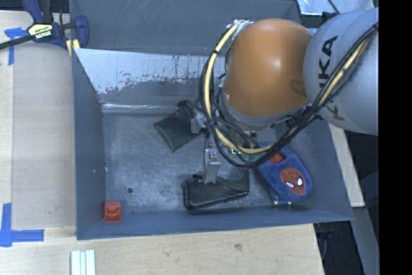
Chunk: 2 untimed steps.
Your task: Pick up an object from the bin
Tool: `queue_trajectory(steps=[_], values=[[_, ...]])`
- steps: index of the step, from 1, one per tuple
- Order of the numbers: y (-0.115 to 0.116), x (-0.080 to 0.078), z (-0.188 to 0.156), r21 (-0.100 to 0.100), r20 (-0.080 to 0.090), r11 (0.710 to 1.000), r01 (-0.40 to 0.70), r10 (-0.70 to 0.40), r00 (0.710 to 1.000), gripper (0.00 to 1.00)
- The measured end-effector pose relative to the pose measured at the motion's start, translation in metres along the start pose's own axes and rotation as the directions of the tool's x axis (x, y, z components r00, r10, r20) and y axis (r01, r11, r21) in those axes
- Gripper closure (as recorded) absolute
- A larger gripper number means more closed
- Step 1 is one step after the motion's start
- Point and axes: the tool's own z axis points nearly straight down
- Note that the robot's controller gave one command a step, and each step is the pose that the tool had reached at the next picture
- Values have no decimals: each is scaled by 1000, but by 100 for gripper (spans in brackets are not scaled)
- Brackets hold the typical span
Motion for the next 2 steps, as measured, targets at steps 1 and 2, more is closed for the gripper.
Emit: queue_trajectory(steps=[1, 2], values=[[-12, -54, 141, -4, 16, 999, -52, 52, 999, 0], [-29, -107, 129, 2, 12, 977, 212, -212, 977, 0]])
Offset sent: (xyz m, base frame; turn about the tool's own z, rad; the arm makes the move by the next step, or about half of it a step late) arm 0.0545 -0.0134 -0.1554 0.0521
